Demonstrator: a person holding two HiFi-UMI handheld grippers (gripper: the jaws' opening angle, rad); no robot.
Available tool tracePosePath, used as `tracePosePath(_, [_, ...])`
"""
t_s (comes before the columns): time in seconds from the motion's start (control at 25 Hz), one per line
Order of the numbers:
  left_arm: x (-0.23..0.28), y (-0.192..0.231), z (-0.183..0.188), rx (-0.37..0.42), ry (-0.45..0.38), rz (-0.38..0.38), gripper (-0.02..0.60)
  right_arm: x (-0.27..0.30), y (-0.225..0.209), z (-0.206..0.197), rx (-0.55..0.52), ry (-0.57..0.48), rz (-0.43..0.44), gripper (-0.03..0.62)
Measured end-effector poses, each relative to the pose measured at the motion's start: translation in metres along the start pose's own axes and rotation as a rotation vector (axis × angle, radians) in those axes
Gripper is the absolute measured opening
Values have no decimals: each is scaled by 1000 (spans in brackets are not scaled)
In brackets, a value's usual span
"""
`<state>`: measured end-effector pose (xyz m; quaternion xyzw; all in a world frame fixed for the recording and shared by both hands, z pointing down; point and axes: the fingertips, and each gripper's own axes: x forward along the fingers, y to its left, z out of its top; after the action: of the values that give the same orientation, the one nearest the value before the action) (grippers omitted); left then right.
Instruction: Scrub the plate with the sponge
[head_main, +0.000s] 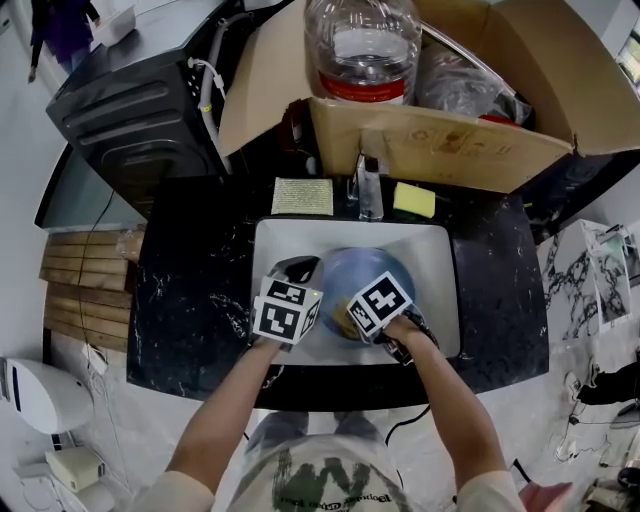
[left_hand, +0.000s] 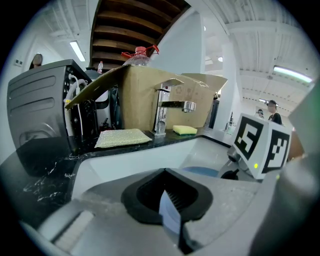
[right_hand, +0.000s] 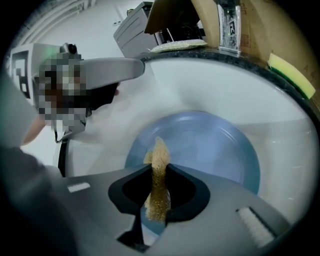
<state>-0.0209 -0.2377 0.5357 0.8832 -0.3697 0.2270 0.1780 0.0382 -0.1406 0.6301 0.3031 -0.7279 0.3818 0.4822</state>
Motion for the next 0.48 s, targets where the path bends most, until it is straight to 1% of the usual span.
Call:
tracePosePath(0.32, [1,-5,1,8,1,-5,3,-10,-22,-18,5,31,-43,72])
tracePosePath(0.48, [2,-7,2,10,3,-8,3,-16,-38,-26,33,39,-63,72])
